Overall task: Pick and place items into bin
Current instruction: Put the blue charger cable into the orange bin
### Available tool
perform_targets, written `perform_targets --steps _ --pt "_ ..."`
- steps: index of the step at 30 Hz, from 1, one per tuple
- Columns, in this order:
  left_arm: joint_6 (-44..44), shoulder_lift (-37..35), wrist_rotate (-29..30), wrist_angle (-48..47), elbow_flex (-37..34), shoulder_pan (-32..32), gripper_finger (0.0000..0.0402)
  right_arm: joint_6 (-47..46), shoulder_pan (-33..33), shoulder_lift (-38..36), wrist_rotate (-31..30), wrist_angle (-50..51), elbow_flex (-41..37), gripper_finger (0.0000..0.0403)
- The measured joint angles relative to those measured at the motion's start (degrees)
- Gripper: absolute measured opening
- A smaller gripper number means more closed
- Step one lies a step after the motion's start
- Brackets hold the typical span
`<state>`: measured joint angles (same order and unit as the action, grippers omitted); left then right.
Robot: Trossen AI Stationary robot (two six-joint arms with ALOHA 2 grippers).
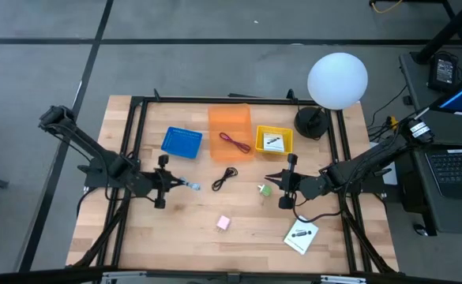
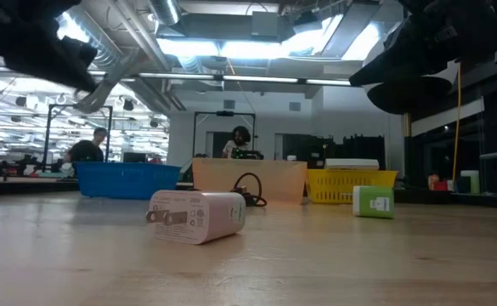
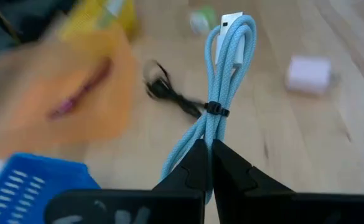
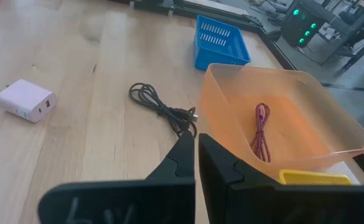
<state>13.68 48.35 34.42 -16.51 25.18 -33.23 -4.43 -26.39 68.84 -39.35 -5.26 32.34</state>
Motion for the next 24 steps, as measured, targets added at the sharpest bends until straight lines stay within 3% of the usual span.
perform_targets --steps 10,14,24 --pt "-6.97 -6.64 2.38 17.29 -9.58 0.02 0.0004 -0.02 0.0 0.0 0.0 -0.02 0.0 0.0005" --pt "-8.28 -7.35 6.15 25.4 -13.27 0.93 0.0004 0.0 0.0 0.0 0.0 -0.04 0.0 0.0005" --pt "-15.26 -7.4 2.48 40.32 -17.85 6.19 0.0004 0.42 0.0 0.0 0.0 -0.44 0.0 0.0005"
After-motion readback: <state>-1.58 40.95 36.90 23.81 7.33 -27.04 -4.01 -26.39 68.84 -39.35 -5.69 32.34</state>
